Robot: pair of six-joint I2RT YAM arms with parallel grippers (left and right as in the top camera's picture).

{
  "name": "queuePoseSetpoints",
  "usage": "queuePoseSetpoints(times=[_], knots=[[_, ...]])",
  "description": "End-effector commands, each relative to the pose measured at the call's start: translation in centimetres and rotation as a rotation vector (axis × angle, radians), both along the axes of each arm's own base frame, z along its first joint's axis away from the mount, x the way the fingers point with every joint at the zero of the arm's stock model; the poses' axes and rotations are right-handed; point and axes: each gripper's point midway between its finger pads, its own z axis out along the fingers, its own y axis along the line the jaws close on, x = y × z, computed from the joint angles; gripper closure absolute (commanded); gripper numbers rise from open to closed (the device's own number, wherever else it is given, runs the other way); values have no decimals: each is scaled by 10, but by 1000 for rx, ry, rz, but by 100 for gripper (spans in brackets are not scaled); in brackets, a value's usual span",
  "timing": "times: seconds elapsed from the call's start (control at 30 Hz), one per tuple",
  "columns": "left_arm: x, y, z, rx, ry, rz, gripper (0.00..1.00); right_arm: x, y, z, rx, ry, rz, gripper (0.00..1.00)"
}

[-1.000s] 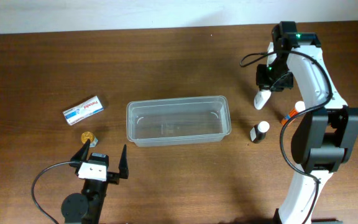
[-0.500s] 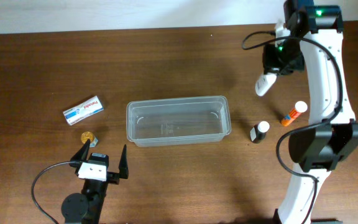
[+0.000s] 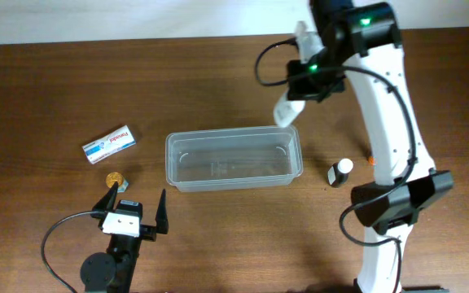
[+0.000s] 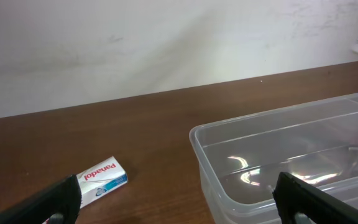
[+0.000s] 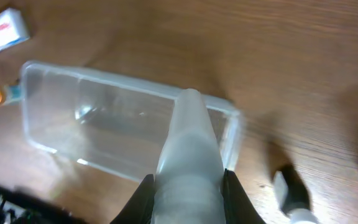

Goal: Pack container
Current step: 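Carry the pump bottle into the container's right end and release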

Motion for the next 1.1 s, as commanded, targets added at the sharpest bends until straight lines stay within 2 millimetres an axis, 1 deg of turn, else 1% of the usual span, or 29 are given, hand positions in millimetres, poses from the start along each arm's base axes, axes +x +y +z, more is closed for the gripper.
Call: queuePoseSetpoints(times=[0.0,0.03,0.1,0.13,0.17,0.37,0.5,0.67,0.7,0.8,0.87,0.97,1.07], knots=[[0,2,-1,16,-4,9,1,-20,23,19,39,-21,46,84],[0,2,-1,16,-4,9,1,-24,28,14,33,-2,61,84],[0,2,-1,16,-4,9,1,-30,32,2,3,34,71,84],[0,2,-1,16,-4,9,1,-32,31,-5,-28,49,59,84],[0,2,-1,16,-4,9,1,-35,26,-16,-90,72,35,84],[0,2,-1,16,-4,9,1,-43,15,-44,-255,118,-18,84],[0,2,-1,16,-4,9,1,-42,10,-59,-341,114,-66,84],[0,2,-1,16,-4,9,1,-40,18,-85,-347,120,-96,84],[0,2,-1,16,-4,9,1,-38,19,-92,-347,117,-102,84],[0,2,-1,16,-4,9,1,-33,10,-110,-400,106,-177,84],[0,2,-1,16,-4,9,1,-31,7,-118,-416,99,-198,84],[0,2,-1,16,-4,9,1,-26,9,-130,-406,81,-204,85],[0,2,-1,16,-4,9,1,-21,12,-135,-394,64,-207,84]])
